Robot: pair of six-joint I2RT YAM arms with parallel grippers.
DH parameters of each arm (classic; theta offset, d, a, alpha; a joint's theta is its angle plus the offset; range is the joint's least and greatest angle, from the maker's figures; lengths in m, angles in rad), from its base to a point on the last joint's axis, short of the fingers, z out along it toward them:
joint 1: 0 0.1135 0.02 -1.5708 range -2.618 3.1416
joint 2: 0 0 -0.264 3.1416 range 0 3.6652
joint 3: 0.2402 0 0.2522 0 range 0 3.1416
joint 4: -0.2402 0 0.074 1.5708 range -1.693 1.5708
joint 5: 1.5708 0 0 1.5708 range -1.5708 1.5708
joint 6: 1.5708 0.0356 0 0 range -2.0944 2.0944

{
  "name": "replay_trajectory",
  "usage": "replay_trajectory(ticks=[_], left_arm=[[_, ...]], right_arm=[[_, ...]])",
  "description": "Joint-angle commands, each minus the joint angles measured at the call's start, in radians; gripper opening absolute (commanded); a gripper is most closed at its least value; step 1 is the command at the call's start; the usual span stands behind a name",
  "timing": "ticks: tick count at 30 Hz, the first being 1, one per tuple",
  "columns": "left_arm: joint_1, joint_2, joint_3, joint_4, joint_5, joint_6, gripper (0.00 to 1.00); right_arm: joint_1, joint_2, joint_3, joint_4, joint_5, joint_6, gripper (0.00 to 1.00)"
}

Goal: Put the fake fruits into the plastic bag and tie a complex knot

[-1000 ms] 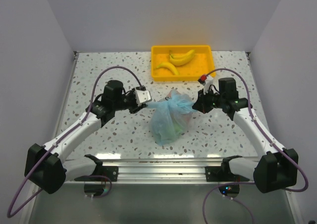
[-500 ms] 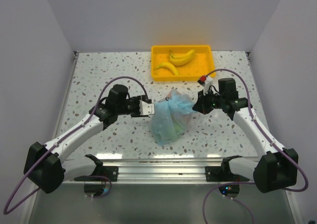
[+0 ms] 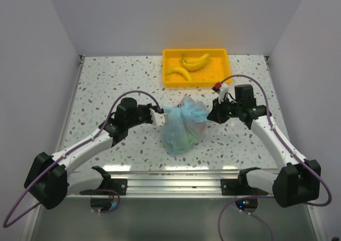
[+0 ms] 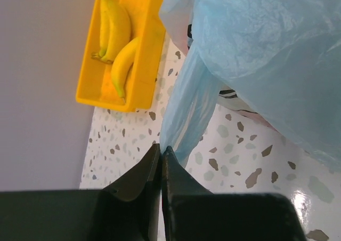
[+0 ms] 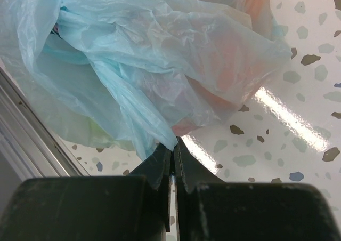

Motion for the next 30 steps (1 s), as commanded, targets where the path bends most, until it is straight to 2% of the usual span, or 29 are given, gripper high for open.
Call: replay_trajectory(ticks=[1, 3, 6, 10, 11, 15, 19, 21, 25, 26, 30], left_arm=[[-0.019, -0.013, -0.037, 0.197, -0.068, -0.002, 0.06], [-0.045, 0.006, -0.061, 0.263, -0.096, 0.013, 0.02], [-0.076, 0.047, -0.086, 0.34, -0.131, 0.027, 0.01], [-0.104, 0.112, -0.103, 0.453, -0.177, 0.05, 0.08], [-0.108, 0.136, -0.106, 0.495, -0.188, 0.059, 0.15], [-0.116, 0.178, -0.107, 0.55, -0.207, 0.091, 0.19], [-0.116, 0.205, -0.091, 0.569, -0.248, 0.108, 0.11], [-0.115, 0.219, -0.08, 0.553, -0.274, 0.116, 0.01], [-0.085, 0.233, -0.078, 0.472, -0.314, 0.111, 0.0], [-0.069, 0.234, -0.075, 0.446, -0.328, 0.103, 0.0], [-0.036, 0.208, -0.074, 0.328, -0.363, 0.056, 0.0]], right_arm=[[0.002, 0.001, 0.038, -0.002, -0.021, -0.018, 0.0], [0.0, 0.005, 0.04, 0.001, -0.023, -0.014, 0.0], [0.0, 0.011, 0.037, 0.004, -0.03, -0.014, 0.0], [0.0, 0.013, 0.037, -0.004, -0.035, -0.017, 0.0], [-0.001, 0.013, 0.037, -0.005, -0.035, -0.021, 0.0], [0.0, 0.011, 0.037, -0.013, -0.029, -0.026, 0.0], [-0.001, 0.005, 0.029, -0.013, -0.005, -0.029, 0.0], [-0.003, -0.001, 0.026, -0.016, 0.018, -0.031, 0.0], [-0.004, -0.034, 0.028, -0.011, 0.165, -0.029, 0.0], [-0.004, -0.059, 0.025, -0.001, 0.26, -0.028, 0.0], [-0.004, -0.113, 0.005, 0.045, 0.455, -0.023, 0.0]])
